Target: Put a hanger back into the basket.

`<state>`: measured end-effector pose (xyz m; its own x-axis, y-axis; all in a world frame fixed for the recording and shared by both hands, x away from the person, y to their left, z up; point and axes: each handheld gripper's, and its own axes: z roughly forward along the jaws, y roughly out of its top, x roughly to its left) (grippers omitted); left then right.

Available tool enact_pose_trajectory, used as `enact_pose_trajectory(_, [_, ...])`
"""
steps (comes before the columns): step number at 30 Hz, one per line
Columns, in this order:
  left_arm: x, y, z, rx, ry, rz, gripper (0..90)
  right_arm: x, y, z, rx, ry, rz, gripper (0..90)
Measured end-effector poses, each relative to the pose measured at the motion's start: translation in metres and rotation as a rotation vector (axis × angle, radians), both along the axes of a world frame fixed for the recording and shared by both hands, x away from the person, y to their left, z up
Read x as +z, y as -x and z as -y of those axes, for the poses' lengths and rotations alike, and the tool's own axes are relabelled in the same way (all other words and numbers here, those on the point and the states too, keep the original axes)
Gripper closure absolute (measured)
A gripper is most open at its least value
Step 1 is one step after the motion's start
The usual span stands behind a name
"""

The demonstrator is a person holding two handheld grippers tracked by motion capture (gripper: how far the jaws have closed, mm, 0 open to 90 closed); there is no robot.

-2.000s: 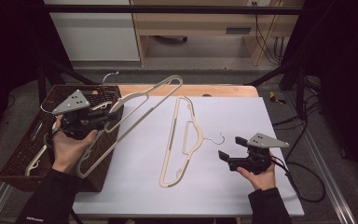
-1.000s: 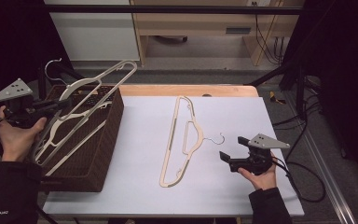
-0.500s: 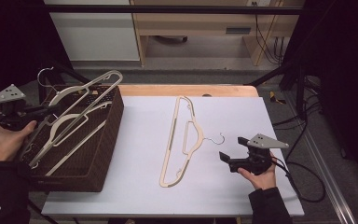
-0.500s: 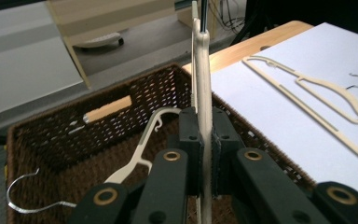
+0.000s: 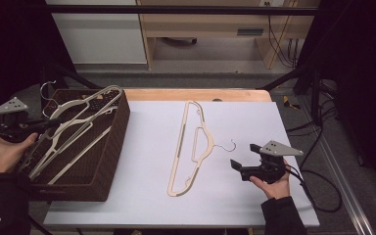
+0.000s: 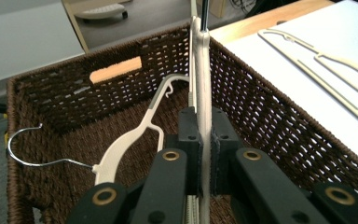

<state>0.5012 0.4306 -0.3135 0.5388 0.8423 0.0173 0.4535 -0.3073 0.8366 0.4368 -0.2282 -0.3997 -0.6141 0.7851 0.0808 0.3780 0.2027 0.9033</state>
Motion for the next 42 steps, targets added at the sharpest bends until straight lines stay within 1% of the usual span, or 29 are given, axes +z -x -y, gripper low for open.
enact_pose_trajectory(1, [-0.001, 0.0, 0.0, 0.0, -0.003, -0.007, 85.7, 0.0, 0.0, 0.0, -0.001, -0.001, -0.001, 7.6])
enact_pose_trajectory(4, [-0.007, 0.0, -0.003, 0.011, 0.014, -0.041, 85.7, 0.0, 0.0, 0.0, 0.0, -0.004, 0.0, 7.7])
enact_pose_trajectory(7, [-0.018, 0.0, -0.007, 0.02, 0.012, -0.086, 85.8, 0.0, 0.0, -0.001, 0.001, -0.002, 0.0, 7.6])
enact_pose_trajectory(9, [-0.027, -0.001, -0.011, 0.02, 0.009, -0.125, 85.8, -0.001, 0.0, -0.001, 0.003, 0.002, 0.0, 7.6])
enact_pose_trajectory(10, [-0.031, -0.001, -0.012, 0.018, 0.002, -0.144, 85.9, -0.001, 0.0, -0.001, 0.003, 0.001, -0.001, 7.6])
enact_pose_trajectory(11, [-0.036, -0.002, -0.012, 0.019, -0.006, -0.155, 85.9, -0.001, 0.0, -0.001, 0.002, 0.002, -0.003, 7.6])
enact_pose_trajectory(12, [-0.036, -0.002, -0.012, 0.019, -0.006, -0.155, 85.8, -0.001, 0.0, -0.001, 0.002, 0.002, -0.003, 7.6])
enact_pose_trajectory(13, [-0.041, -0.003, -0.012, 0.023, -0.027, -0.175, 85.8, -0.001, -0.001, -0.001, 0.002, 0.004, -0.002, 7.6])
enact_pose_trajectory(14, [-0.048, -0.004, -0.011, 0.02, -0.037, -0.191, 85.8, -0.001, -0.001, -0.001, 0.004, 0.006, -0.005, 7.6])
enact_pose_trajectory(15, [-0.049, -0.004, -0.011, 0.015, -0.028, -0.19, 85.8, -0.002, -0.001, -0.001, 0.003, 0.007, -0.006, 7.6])
enact_pose_trajectory(16, [-0.051, -0.006, -0.009, 0.005, -0.025, -0.199, 85.8, -0.002, -0.001, -0.002, -0.001, 0.007, -0.006, 7.6])
enact_pose_trajectory(19, [-0.056, -0.01, -0.002, 0.005, -0.048, -0.218, 85.5, -0.003, -0.001, -0.002, 0.002, 0.008, -0.006, 7.5])
enact_pose_trajectory(20, [-0.056, -0.01, -0.002, 0.005, -0.048, -0.218, 85.2, -0.003, -0.001, -0.002, 0.002, 0.008, -0.006, 7.5])
enact_pose_trajectory(21, [-0.06, -0.013, 0.002, 0.021, -0.063, -0.224, 85.2, -0.003, -0.001, -0.002, 0.006, 0.01, -0.006, 7.5])
enact_pose_trajectory(22, [-0.063, -0.014, 0.003, 0.035, -0.057, -0.229, 84.9, -0.002, -0.001, -0.002, 0.003, 0.007, -0.006, 7.5])
enact_pose_trajectory(24, [-0.064, -0.014, -0.002, 0.082, -0.04, -0.226, 83.9, -0.001, -0.001, -0.001, 0.005, 0.005, -0.003, 7.5])
enact_pose_trajectory(25, [-0.064, -0.014, -0.004, 0.106, -0.049, -0.227, 83.0, -0.001, -0.001, -0.001, 0.002, 0.0, -0.002, 7.5])
enact_pose_trajectory(26, [-0.064, -0.012, -0.006, 0.133, -0.05, -0.219, 80.5, -0.001, -0.001, -0.001, 0.001, -0.001, -0.001, 7.5])
enact_pose_trajectory(28, [-0.062, -0.009, -0.01, 0.201, -0.025, -0.199, 70.5, -0.001, -0.001, -0.001, 0.001, 0.0, 0.0, 7.4])
enact_pose_trajectory(29, [-0.061, -0.006, -0.012, 0.223, -0.004, -0.185, 66.8, -0.001, -0.001, -0.001, 0.001, 0.0, 0.0, 7.4])
enact_pose_trajectory(30, [-0.06, -0.004, -0.013, 0.247, -0.003, -0.171, 63.3, -0.001, -0.001, -0.001, 0.001, 0.0, 0.0, 7.4])
enact_pose_trajectory(31, [-0.06, -0.004, -0.013, 0.247, -0.003, -0.171, 58.7, -0.001, -0.001, -0.001, 0.001, 0.0, 0.0, 7.4])
enact_pose_trajectory(32, [-0.057, 0.002, -0.014, 0.288, 0.003, -0.134, 55.9, -0.001, 0.0, -0.001, 0.001, -0.001, 0.001, 7.4])
enact_pose_trajectory(33, [-0.055, 0.005, -0.014, 0.287, 0.02, -0.117, 54.5, -0.001, 0.0, -0.001, 0.001, -0.001, 0.003, 7.4])
enact_pose_trajectory(35, [-0.051, 0.011, -0.01, 0.292, 0.027, -0.076, 48.5, 0.0, 0.0, 0.0, -0.001, -0.003, 0.005, 7.4])
enact_pose_trajectory(37, [-0.047, 0.016, -0.004, 0.274, 0.041, -0.042, 46.5, 0.0, 0.0, 0.0, 0.0, -0.002, 0.007, 7.4])
enact_pose_trajectory(38, [-0.044, 0.018, 0.0, 0.258, 0.034, -0.027, 44.6, 0.0, 0.0, 0.0, -0.001, -0.002, 0.007, 7.4])
enact_pose_trajectory(40, [-0.04, 0.023, 0.009, 0.223, 0.065, 0.006, 41.1, 0.0, 0.001, 0.0, 0.0, -0.006, 0.008, 7.4])
enact_pose_trajectory(42, [-0.037, 0.028, 0.02, 0.194, 0.084, 0.042, 37.5, 0.0, 0.001, 0.0, 0.001, -0.006, 0.009, 7.3])
